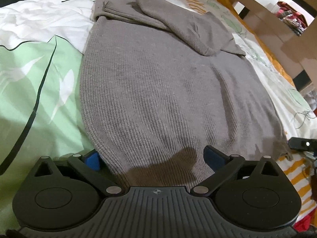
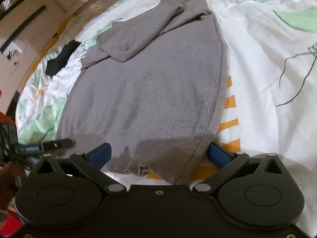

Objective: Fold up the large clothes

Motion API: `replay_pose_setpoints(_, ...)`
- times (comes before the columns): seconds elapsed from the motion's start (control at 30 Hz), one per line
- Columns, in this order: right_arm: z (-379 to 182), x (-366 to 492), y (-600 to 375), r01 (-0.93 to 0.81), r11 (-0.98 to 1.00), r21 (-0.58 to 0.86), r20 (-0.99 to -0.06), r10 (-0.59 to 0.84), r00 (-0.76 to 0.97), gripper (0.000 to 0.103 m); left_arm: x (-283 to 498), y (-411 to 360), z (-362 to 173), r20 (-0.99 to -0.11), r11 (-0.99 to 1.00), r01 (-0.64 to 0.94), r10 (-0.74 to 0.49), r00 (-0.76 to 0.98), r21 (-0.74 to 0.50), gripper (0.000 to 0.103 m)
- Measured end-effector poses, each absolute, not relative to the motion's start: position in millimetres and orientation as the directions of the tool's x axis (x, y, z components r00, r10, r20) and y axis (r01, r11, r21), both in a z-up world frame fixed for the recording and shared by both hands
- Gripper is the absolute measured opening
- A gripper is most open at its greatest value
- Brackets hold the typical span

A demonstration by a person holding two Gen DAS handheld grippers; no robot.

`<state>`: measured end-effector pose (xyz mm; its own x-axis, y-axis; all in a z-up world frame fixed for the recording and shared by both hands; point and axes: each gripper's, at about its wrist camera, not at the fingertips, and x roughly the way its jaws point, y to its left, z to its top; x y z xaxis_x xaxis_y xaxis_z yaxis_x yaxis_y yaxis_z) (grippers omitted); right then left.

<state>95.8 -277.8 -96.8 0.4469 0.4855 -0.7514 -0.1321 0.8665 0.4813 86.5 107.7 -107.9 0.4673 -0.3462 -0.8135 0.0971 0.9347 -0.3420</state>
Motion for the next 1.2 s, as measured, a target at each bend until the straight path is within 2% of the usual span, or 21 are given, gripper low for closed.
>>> replay_pose_setpoints(0.23, -113, 112, -282, -0.067, 0.797, 0.6, -0.707, 0.567, 0.423, 0.103, 88, 105, -108, -0.811, 0.933, 0.089, -0.348, 0.47, -0.349, 0.102)
replay_pose_setpoints(0.43, -115, 112, -277, -0.071, 0.79, 0.608, -0.702, 0.577, 0.417, 0.103, 84, 108, -103, -0.806, 0.919, 0.087, -0.38, 0.453, -0.384, 0.1)
replay_pose_setpoints(0.6, -113, 110, -280, -0.071, 0.781, 0.621, -0.69, 0.587, 0.423, 0.102, 76, 115, -98, -0.792, 0.909, 0.061, -0.391, 0.468, -0.412, 0.081)
replay_pose_setpoints(0.67, -113, 110, -278, -0.074, 0.783, 0.617, -0.694, 0.586, 0.419, 0.102, 74, 124, -97, -0.773, 0.892, 0.03, -0.407, 0.486, -0.451, 0.071)
replay_pose_setpoints(0.77, -111, 110, -277, -0.08, 0.784, 0.616, -0.696, 0.589, 0.411, 0.102, 72, 133, -97, -0.75, 0.866, -0.014, -0.425, 0.507, -0.5, 0.063)
replay_pose_setpoints(0.97, -111, 111, -280, -0.059, 0.773, 0.632, -0.691, 0.596, 0.409, 0.101, 75, 133, -97, -0.772, 0.876, -0.035, -0.405, 0.49, -0.482, 0.038)
replay_pose_setpoints(1.13, -111, 112, -280, -0.049, 0.78, 0.624, -0.702, 0.587, 0.402, 0.098, 75, 135, -98, -0.776, 0.867, -0.045, -0.419, 0.472, -0.496, 0.028)
replay_pose_setpoints(1.2, -110, 112, -279, -0.045, 0.79, 0.612, -0.715, 0.576, 0.396, 0.094, 75, 137, -98, -0.772, 0.86, -0.05, -0.429, 0.469, -0.508, 0.019)
